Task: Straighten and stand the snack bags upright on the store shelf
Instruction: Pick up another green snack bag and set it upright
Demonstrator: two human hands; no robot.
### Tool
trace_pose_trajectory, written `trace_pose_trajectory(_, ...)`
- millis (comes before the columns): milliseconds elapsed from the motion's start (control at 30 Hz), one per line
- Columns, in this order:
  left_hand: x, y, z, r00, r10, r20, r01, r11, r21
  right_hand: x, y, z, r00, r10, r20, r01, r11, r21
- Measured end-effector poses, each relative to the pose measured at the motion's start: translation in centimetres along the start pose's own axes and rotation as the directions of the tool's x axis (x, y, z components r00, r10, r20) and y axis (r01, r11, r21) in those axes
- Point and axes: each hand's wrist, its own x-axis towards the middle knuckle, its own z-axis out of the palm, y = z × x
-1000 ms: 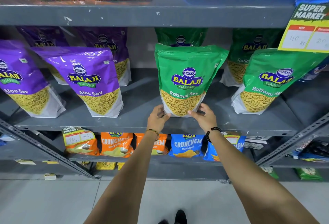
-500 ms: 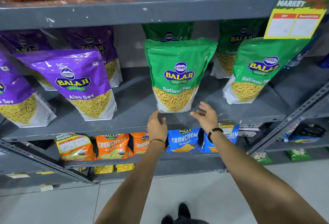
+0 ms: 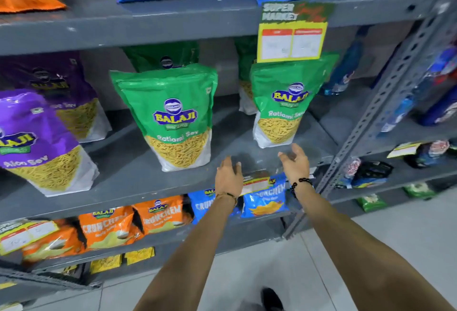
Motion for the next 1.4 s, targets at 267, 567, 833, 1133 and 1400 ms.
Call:
trace_pose_trajectory(267, 3.9, 5.7, 4.7, 0.986, -0.163, -0.039, 0.156, 0.978, -0.136, 7.7, -0.4, -2.8, 0.963, -0.017, 0.270, 0.023, 0.999, -0.022)
trace_pose_trajectory(567, 5.4, 7.7, 6.6, 0.980, -0.177, 0.089, 0.193, 0.953, -0.232, 10.2, -0.1, -4.4, 0.842, -0.118, 0.527, 0.152, 0.988, -0.021)
trace_pose_trajectory(833, 4.8, 7.1, 6.8, 0.983, -0.156, 0.094, 0.175, 0.951, -0.254, 9.6, -0.2, -5.5, 0.850, -0.095, 0.519, 0.126, 0.992, -0.025)
trace_pose_trajectory(1133, 3.5, 6.2, 7.1, 0.985, -0.167, 0.049, 0.174, 0.930, -0.325, 7.9, 0.1, -6.3, 0.883, -0.130, 0.450, 0.129, 0.991, 0.033)
trace_pose_trajectory(1400, 3.1, 6.2, 7.2, 0.981, -0.190, 0.034, 0.189, 0.912, -0.365, 7.1, -0.8, -6.3, 0.869, -0.176, 0.463, 0.190, 0.982, 0.016)
